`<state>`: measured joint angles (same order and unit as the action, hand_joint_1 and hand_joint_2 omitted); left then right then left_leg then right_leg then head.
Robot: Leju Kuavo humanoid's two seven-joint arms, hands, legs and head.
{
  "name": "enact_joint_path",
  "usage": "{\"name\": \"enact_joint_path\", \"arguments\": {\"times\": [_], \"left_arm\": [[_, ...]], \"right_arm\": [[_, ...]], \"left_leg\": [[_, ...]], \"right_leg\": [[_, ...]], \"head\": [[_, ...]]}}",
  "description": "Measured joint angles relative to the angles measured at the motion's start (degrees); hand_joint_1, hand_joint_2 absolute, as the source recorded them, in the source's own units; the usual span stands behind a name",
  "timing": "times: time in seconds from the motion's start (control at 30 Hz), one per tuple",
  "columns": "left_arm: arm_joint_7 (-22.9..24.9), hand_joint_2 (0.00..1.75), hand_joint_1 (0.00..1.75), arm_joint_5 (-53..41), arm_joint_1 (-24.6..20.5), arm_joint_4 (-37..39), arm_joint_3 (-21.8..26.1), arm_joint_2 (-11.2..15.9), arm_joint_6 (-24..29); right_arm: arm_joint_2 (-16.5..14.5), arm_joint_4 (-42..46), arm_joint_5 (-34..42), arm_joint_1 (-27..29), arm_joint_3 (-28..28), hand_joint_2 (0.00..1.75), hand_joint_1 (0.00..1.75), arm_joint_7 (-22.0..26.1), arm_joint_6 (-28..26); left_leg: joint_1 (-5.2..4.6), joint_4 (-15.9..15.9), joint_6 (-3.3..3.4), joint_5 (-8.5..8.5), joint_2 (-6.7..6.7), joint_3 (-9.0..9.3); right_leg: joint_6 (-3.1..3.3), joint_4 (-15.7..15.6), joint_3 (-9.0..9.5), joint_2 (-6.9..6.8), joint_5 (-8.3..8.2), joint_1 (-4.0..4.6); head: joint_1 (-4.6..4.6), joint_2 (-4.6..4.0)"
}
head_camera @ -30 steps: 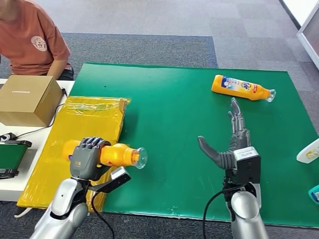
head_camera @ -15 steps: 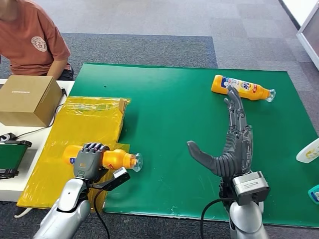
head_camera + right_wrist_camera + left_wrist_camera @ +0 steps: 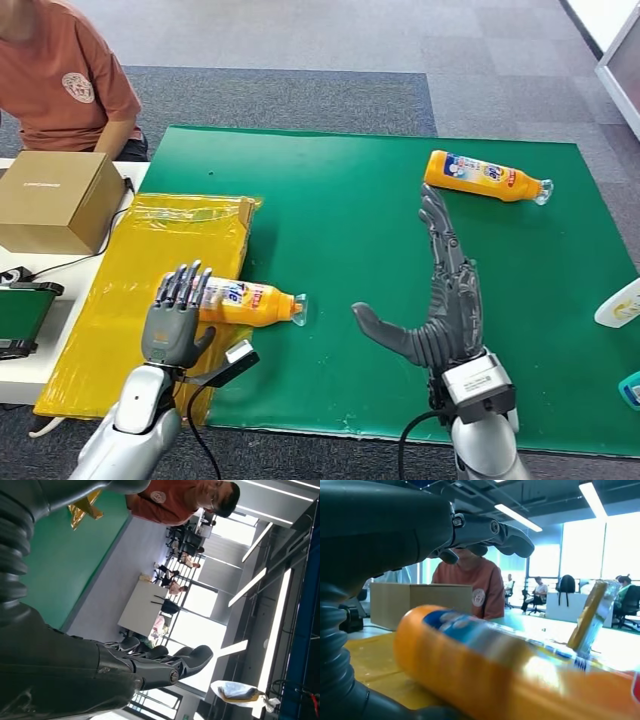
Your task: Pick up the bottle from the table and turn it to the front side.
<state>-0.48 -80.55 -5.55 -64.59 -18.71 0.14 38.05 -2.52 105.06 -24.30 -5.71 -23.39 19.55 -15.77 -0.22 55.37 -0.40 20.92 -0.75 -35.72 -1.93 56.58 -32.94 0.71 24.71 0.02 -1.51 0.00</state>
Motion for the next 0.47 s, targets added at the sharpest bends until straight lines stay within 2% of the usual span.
{"name": "enact_joint_path", "arguments": {"times": [0.13, 0.23, 0.33, 0.43, 0.47], "left_arm": [[-0.2, 1.75, 0.0, 0.2, 0.1, -1.0, 0.3, -0.1, 0.9], [-3.3, 1.75, 0.0, 6.9, 1.1, -3.5, 0.4, -0.7, 1.4], [-10.8, 1.75, 0.0, 23.8, 3.5, -9.4, 0.4, -1.7, -1.0], [-17.8, 1.75, 0.0, 44.6, 6.9, -18.3, 0.3, -2.5, -8.7], [-18.8, 1.75, 0.0, 48.2, 7.6, -19.9, 0.3, -2.6, -10.5]], "right_arm": [[0.2, -0.7, 0.0, 0.0, -0.5, 1.75, 0.0, -0.2, 0.0], [0.3, -1.1, -0.3, 0.5, -0.7, 1.75, 0.0, -0.5, -0.2], [0.5, -1.2, -1.5, 1.8, -0.7, 1.75, 0.0, -0.7, -1.0], [0.8, -1.1, -1.6, 3.6, -0.6, 1.75, 0.0, -0.6, -1.3], [0.9, -1.0, -1.4, 4.0, -0.6, 1.75, 0.0, -0.6, -1.2]], "left_leg": [[0.0, 0.0, 0.0, -0.01, 0.0, 0.0], [0.0, 0.0, 0.0, 0.0, 0.0, 0.0], [-0.01, 0.0, 0.03, 0.03, 0.0, -0.01], [-0.01, 0.0, 0.05, 0.09, 0.0, -0.01], [-0.01, 0.0, 0.06, 0.11, 0.0, -0.01]], "right_leg": [[0.0, 0.0, 0.0, 0.0, 0.0, 0.0], [0.0, 0.0, 0.0, 0.0, 0.0, 0.0], [-0.01, 0.0, 0.0, 0.0, 0.01, -0.01], [-0.03, 0.0, -0.01, 0.01, 0.04, -0.02], [-0.03, 0.0, -0.01, 0.01, 0.05, -0.02]], "head": [[0.01, -0.01], [0.01, -0.01], [0.01, 0.0], [0.01, 0.0], [0.01, -0.01]]}}
